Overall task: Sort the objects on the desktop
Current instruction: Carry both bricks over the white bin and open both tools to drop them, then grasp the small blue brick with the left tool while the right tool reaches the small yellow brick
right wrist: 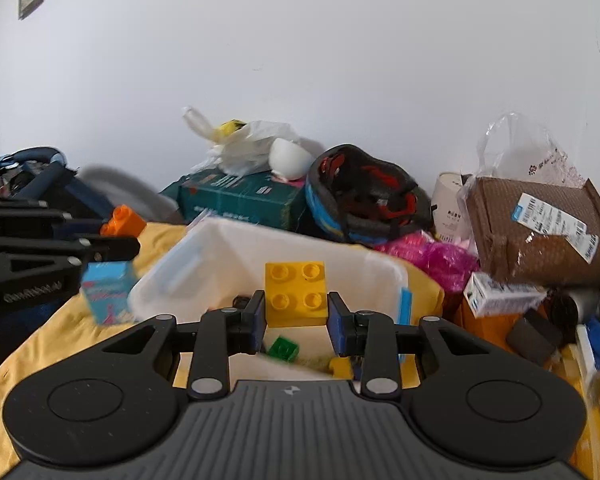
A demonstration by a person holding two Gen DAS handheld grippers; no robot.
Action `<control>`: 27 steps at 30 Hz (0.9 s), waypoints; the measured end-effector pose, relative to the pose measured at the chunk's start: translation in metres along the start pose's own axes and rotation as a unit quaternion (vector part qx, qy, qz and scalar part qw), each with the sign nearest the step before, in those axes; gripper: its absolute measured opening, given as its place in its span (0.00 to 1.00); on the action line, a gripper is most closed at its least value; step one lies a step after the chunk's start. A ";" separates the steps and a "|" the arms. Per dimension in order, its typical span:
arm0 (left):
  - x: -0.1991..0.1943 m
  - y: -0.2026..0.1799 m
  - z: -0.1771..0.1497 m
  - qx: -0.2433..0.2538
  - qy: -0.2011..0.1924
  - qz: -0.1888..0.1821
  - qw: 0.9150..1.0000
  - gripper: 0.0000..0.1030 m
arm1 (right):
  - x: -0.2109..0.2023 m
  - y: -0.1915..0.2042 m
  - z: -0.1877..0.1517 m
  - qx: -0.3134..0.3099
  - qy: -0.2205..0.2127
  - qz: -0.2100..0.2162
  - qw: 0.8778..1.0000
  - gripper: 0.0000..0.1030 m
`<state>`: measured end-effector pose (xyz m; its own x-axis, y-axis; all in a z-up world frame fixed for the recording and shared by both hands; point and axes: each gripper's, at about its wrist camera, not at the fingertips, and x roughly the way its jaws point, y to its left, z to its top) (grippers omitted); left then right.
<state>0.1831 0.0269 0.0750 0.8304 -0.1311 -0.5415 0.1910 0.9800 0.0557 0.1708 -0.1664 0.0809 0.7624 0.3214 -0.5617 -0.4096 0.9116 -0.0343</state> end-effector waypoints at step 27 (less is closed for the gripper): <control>-0.036 -0.016 -0.128 -0.001 0.057 -0.019 0.998 0.45 | -0.004 0.014 -0.079 -0.007 0.037 0.022 0.999 0.41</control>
<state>0.0830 0.0348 -0.0137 0.7579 -0.1501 -0.6348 0.2194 0.9751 0.0314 0.1229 -0.1752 0.0171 0.7048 0.3415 -0.6218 -0.4500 0.8928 -0.0197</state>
